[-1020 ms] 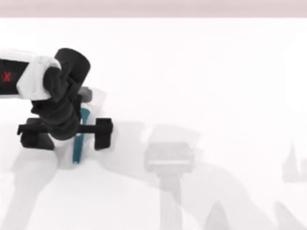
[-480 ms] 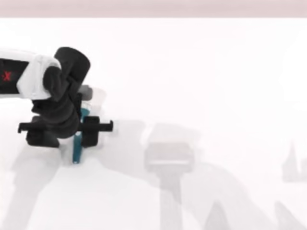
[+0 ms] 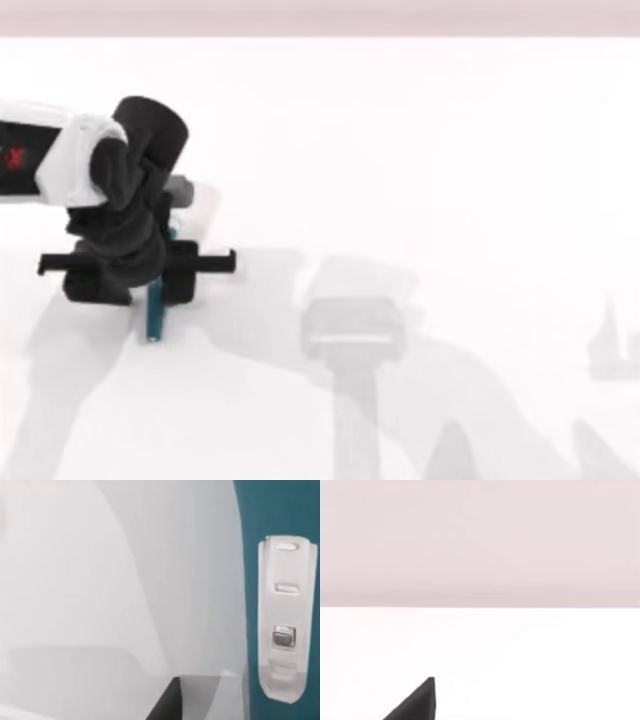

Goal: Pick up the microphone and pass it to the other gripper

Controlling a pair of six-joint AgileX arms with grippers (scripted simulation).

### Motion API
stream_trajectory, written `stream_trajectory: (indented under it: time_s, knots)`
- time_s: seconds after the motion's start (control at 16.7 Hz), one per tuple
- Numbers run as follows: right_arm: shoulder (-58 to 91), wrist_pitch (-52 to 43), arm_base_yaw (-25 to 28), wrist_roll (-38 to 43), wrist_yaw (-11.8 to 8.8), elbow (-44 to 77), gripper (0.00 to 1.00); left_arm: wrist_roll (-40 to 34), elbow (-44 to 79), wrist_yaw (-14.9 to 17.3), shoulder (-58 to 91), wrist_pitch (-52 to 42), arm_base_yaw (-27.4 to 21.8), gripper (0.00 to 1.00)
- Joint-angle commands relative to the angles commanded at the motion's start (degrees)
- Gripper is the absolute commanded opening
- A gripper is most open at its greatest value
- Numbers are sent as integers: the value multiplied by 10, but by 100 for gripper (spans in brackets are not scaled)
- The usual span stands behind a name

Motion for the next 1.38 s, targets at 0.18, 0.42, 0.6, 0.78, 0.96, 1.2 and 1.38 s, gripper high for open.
stream_trajectory:
  time_s: [0.18,0.42,0.6,0.78,0.96,1.2,1.38]
  knots:
    - [0,0,0,0,0,0,100,5,-3,8,-4,19,0,0]
    - [0,0,0,0,0,0,100,29,-25,53,-28,123,3,0]
    - [0,0,0,0,0,0,100,55,-56,103,-55,247,7,0]
    - [0,0,0,0,0,0,100,86,-97,162,-88,398,13,0]
    - [0,0,0,0,0,0,100,117,-142,221,-129,554,19,0]
    - [0,0,0,0,0,0,100,155,-187,286,-187,717,26,0]
    - [0,0,0,0,0,0,100,174,-206,316,-219,780,31,0]
